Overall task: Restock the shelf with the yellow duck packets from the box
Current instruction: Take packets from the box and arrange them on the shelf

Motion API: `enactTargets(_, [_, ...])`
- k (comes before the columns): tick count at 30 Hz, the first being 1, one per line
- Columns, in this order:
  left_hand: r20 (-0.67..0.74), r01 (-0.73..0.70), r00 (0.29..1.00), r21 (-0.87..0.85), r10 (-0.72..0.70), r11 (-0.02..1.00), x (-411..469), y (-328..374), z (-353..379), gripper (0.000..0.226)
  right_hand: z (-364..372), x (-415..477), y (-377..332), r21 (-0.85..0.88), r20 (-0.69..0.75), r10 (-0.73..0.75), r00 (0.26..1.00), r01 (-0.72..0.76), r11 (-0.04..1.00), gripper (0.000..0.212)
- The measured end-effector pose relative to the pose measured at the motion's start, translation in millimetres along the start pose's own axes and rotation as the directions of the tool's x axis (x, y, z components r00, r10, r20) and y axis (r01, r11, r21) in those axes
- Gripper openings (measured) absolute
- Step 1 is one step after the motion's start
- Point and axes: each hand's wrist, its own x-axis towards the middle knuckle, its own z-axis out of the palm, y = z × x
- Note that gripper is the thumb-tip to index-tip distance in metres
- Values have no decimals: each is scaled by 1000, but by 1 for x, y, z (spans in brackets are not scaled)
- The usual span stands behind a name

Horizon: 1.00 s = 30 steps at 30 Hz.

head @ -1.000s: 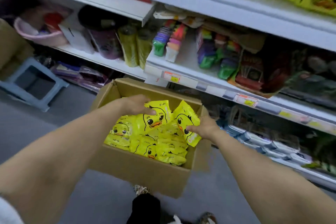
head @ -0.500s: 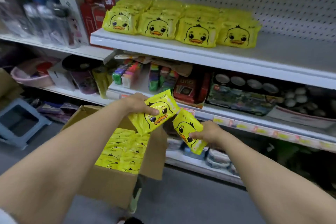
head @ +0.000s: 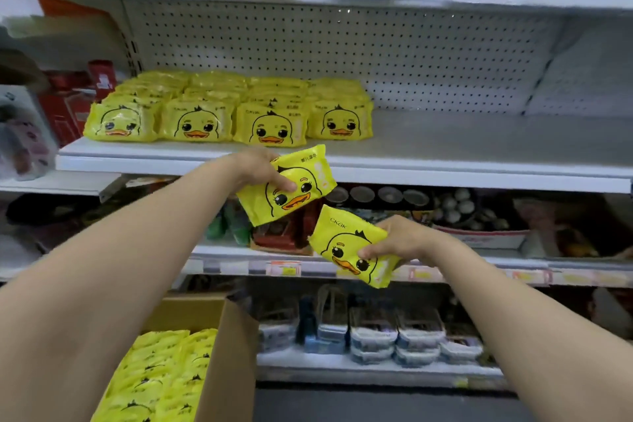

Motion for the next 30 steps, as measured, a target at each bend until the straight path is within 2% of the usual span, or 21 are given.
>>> enactTargets(2, [8,-35,999,-33,35,999,21,25,-3,60,-21,2,-4,4,11,-12,1000,12,1000,28])
enactTargets(3, [11,-58,998,-32,58,998,32,38,-6,55,-32,5,-5,2,10,-14,1000,14,1000,28])
enactTargets(7, [11,-172,985,11,172,985,74,87,-20,75,-74,17,-19,-32,-44,-28,999,26,999,27])
enactTargets(9, [-29,-193,980,105,197,976,95,107,-24,94,-93,21,-29,-57,-69,-32,997,28,998,25])
enactTargets(10, [-38,-201,977,162,209,966,105,117,-25,95,-102,21,-35,-68,-84,-31,996,25,997,21])
enactTargets(13, [44,-294,953,373,299,880,139,141,-24,84,-127,29,-39,-69,-127,-46,991,38,997,18])
enactTargets(17, [102,-325,937,600,333,731,170,152,-14,84,-148,43,-36,-78,-170,-38,985,25,997,23])
enactTargets(20, [157,-372,923,606,353,704,190,151,-11,66,-162,45,-37,-33,-183,-41,982,35,999,25])
enactTargets(24, [166,-388,915,610,367,691,208,147,-14,80,-176,52,-42,-19,-209,-76,975,74,997,30])
enactTargets(30, [240,-454,885,636,400,624,219,137,-19,56,-188,67,-50,-21,-244,-101,965,99,995,40])
